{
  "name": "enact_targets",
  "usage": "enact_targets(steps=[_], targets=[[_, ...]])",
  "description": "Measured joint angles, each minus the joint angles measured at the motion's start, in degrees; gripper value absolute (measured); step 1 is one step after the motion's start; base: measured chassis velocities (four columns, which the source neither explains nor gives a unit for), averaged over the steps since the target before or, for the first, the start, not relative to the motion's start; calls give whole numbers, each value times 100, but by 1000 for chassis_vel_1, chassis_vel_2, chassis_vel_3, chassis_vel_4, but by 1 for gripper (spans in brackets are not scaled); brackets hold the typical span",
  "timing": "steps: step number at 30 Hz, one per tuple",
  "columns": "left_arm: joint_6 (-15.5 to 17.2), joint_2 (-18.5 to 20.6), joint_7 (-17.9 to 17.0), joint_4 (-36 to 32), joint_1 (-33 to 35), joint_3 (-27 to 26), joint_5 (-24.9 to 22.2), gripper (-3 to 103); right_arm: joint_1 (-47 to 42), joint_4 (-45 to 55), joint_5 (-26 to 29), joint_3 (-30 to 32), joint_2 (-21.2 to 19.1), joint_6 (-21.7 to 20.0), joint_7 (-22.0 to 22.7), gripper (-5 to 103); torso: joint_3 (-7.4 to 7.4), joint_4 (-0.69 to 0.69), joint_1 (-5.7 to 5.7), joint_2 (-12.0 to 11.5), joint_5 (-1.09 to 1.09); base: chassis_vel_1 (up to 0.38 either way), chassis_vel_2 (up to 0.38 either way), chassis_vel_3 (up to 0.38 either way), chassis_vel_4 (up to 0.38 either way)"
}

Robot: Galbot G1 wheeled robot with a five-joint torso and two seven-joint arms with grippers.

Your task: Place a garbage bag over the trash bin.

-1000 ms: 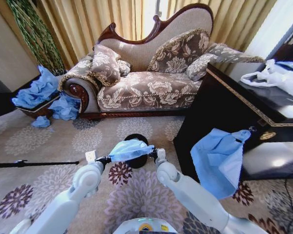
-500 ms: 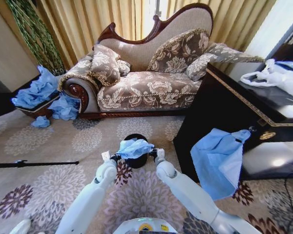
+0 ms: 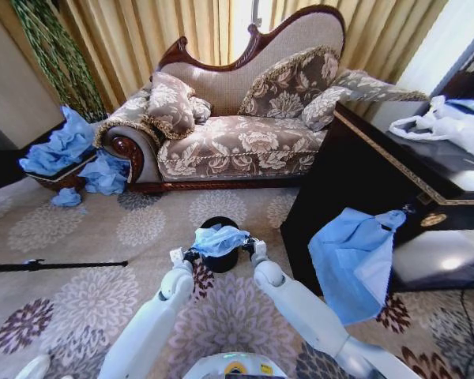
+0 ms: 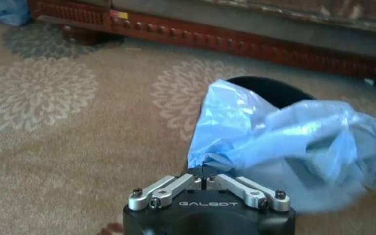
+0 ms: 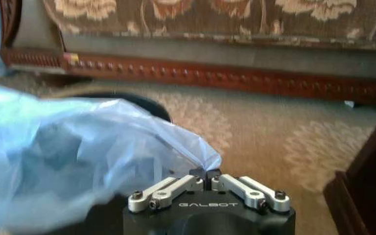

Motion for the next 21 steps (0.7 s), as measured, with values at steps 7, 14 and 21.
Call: enact_targets(steps=[7, 14, 21], targets=[[54, 22, -34, 24, 45, 1, 81, 0, -167, -236, -133, 70, 106, 124, -127, 0, 0, 0, 0, 0, 1, 0, 0, 0, 0], [-50, -89, -19, 356, -166, -18, 142, 0, 212, -769, -168, 121, 287, 498, -598, 0, 0, 1, 0, 0, 0, 0, 0, 0, 0], [-115, -137, 17, 515, -302, -115, 150, 0, 567, -1120, -176, 79, 423, 727, -1059, 0, 0, -1, 0, 0, 0, 0, 0, 0, 0]])
